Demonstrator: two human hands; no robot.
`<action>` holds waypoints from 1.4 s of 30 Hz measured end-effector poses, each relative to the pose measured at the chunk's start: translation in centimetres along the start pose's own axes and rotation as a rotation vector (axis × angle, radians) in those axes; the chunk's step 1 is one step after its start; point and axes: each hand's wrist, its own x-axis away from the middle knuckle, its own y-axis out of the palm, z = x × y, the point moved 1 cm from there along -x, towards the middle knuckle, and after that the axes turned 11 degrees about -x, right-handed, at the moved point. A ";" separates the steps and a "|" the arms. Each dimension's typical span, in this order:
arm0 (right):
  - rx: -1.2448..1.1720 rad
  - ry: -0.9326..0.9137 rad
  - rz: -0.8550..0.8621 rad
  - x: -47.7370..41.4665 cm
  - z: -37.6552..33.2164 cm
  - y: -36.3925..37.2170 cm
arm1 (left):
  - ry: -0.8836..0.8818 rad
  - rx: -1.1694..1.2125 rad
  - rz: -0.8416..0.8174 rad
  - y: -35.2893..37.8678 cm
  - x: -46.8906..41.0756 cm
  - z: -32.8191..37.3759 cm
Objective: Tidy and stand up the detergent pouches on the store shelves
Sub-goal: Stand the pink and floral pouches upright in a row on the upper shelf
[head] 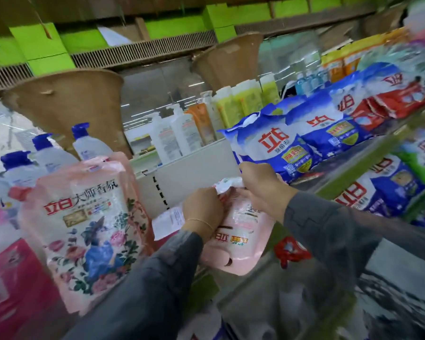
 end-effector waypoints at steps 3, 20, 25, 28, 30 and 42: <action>-0.082 0.096 -0.129 0.3 1.1 1.1 | -0.100 0.140 0.055 -1.1 0.3 -1.9; 0.111 -0.069 -0.353 2.4 2.4 5.4 | -0.146 1.166 0.363 -6.5 3.2 -11.7; 0.055 -0.077 -0.443 4.3 2.4 7.3 | -0.162 1.333 0.458 -7.8 5.2 -13.3; 0.006 -0.175 -0.421 5.5 2.1 8.2 | -0.216 1.420 0.492 -8.7 6.2 -14.5; 0.051 -0.261 -0.402 6.9 2.0 8.8 | -0.262 1.457 0.500 -8.9 6.7 -15.8; 0.130 -0.227 -0.427 19.4 6.6 15.5 | -0.402 1.476 0.520 -8.8 14.4 -27.6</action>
